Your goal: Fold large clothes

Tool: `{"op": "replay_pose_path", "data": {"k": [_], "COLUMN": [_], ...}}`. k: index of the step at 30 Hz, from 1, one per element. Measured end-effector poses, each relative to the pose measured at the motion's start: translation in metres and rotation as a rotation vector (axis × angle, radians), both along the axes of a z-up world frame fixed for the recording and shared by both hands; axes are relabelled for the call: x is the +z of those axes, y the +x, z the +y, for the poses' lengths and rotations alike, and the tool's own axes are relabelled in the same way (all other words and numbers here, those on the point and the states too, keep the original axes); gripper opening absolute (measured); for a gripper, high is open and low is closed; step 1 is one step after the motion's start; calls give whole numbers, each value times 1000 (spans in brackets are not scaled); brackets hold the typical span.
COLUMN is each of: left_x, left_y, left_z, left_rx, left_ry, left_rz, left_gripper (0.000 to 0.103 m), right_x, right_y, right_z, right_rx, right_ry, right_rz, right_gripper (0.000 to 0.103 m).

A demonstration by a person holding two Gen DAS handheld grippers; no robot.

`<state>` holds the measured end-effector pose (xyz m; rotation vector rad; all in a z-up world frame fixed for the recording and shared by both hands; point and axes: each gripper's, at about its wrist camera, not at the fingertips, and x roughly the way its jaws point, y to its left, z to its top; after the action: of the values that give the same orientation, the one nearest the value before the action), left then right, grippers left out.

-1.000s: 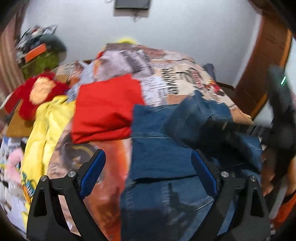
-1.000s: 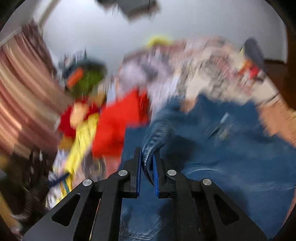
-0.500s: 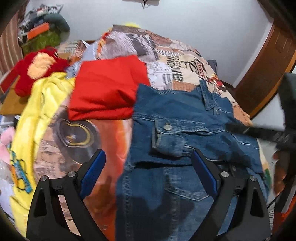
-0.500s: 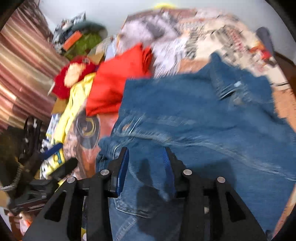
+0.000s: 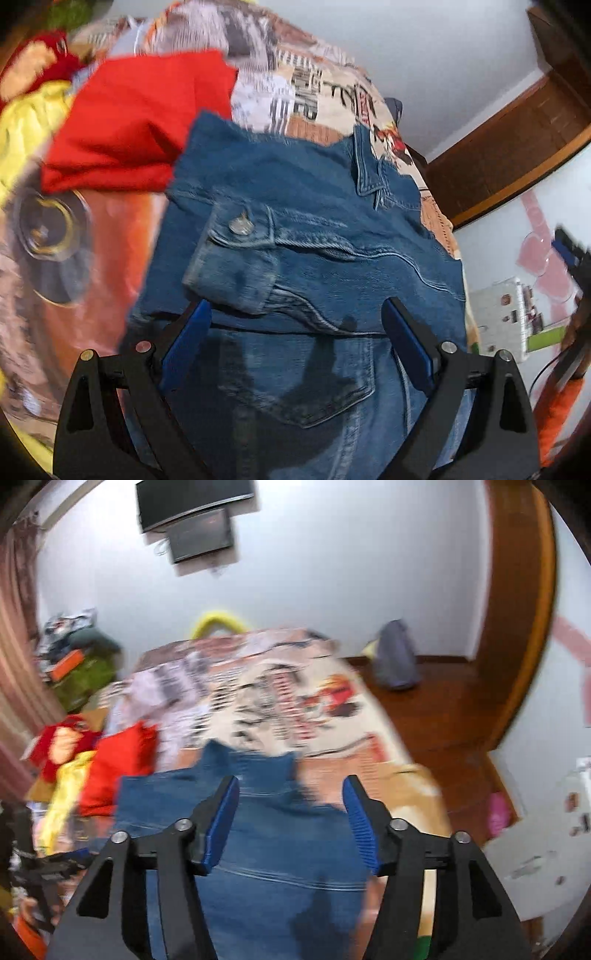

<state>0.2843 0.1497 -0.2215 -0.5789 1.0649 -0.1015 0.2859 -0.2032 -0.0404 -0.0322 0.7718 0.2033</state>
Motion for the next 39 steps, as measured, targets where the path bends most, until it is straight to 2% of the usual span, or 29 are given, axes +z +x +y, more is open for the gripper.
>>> {"op": "replay_pose_path", "data": {"k": [3, 5, 7, 9, 12, 15, 16, 17, 19, 22, 25, 28, 32, 35, 37, 39], "left_x": [-11, -15, -15, -14, -12, -15, -15, -14, -11, 11, 49, 81, 97, 72, 41, 11], "left_y": [7, 11, 15, 18, 22, 30, 32, 34, 40, 50, 55, 51, 38, 37, 36, 36], "left_z": [-5, -7, -9, -9, -9, -9, -9, -10, -12, -16, -21, -18, -12, -8, -3, 3], "left_rx": [13, 26, 38, 50, 81, 99, 105, 110, 93, 56, 29, 32, 55, 28, 21, -3], "left_ry": [-43, -58, -41, -11, 35, 98, 126, 157, 145, 167, 193, 219, 262, 327, 403, 418], "left_rz": [31, 48, 43, 35, 18, 20, 22, 23, 12, -51, -164, -264, -333, -253, -146, -46], "left_gripper": [94, 94, 93, 88, 77, 56, 44, 39, 36, 28, 26, 25, 25, 28, 29, 32], "right_x": [-16, -36, -58, -82, -117, -140, -144, -149, -159, -165, -157, -144, -126, -132, -142, -152], "right_y": [-2, -3, -3, -4, -7, -13, -15, -17, -18, -18, -16, -17, -19, -17, -15, -14], "right_z": [-20, -31, -36, -36, -34, -38, -39, -37, -34, -30, -32, -38, -49, -51, -47, -42], "right_rx": [-19, -32, -33, -25, -12, 4, 10, 14, 22, 12, -2, -47, -73, -87, -93, -92], "right_ry": [-30, -41, -38, -29, -20, 2, 14, 25, 43, 49, 55, 27, 67, 93, 84, 78], "right_rz": [48, 101, 162, 223, 313, 386, 396, 407, 428, 439, 421, 361, 307, 320, 349, 382], "right_gripper": [56, 56, 56, 56, 56, 56, 56, 56, 56, 56, 56, 56, 56, 56, 56, 56]}}
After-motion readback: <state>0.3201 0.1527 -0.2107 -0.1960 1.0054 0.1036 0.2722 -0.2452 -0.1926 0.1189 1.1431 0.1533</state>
